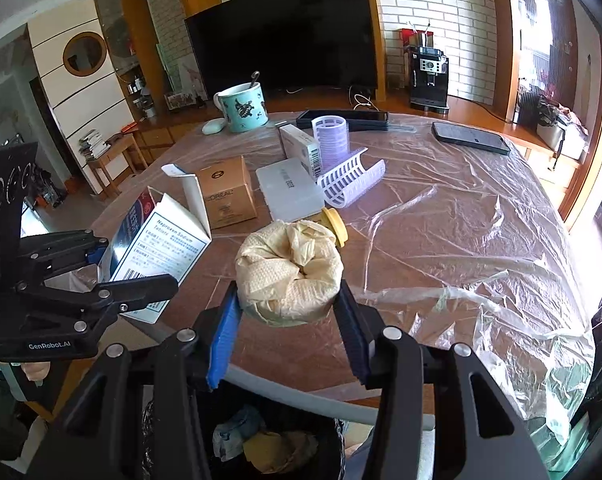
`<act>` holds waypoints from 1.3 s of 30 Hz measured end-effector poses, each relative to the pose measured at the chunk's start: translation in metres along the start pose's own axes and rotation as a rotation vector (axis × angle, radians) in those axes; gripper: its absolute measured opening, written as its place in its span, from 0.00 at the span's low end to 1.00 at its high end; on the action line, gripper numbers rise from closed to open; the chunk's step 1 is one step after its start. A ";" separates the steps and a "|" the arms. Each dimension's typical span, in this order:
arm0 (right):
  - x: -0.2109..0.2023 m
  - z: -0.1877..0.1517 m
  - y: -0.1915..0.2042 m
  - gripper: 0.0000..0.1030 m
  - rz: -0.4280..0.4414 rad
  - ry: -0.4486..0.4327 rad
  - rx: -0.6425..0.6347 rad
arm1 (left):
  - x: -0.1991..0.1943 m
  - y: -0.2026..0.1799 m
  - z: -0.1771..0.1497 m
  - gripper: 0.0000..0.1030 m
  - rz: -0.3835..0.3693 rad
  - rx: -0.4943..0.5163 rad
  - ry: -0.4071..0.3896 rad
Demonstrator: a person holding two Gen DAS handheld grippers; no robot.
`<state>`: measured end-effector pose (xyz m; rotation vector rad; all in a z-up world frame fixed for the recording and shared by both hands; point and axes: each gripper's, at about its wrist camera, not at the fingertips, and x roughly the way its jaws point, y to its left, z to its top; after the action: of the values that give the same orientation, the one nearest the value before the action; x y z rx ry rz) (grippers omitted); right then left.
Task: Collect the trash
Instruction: 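Carry the box and tissue ball over the black trash bin with both tools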
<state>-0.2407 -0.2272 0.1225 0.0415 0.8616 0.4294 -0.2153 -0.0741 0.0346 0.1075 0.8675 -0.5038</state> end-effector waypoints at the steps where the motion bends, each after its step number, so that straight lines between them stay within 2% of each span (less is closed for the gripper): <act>1: -0.002 -0.002 0.002 0.45 0.005 0.000 -0.006 | 0.000 0.000 0.000 0.46 0.000 0.002 0.002; 20: -0.034 -0.031 0.013 0.45 0.058 0.005 -0.059 | -0.019 -0.015 -0.023 0.46 -0.012 0.032 0.010; 39: -0.049 -0.054 0.019 0.45 0.110 0.040 -0.086 | -0.030 -0.033 -0.047 0.46 -0.051 0.124 0.043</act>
<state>-0.3153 -0.2362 0.1270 0.0008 0.8823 0.5711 -0.2799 -0.0782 0.0310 0.2102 0.8829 -0.6049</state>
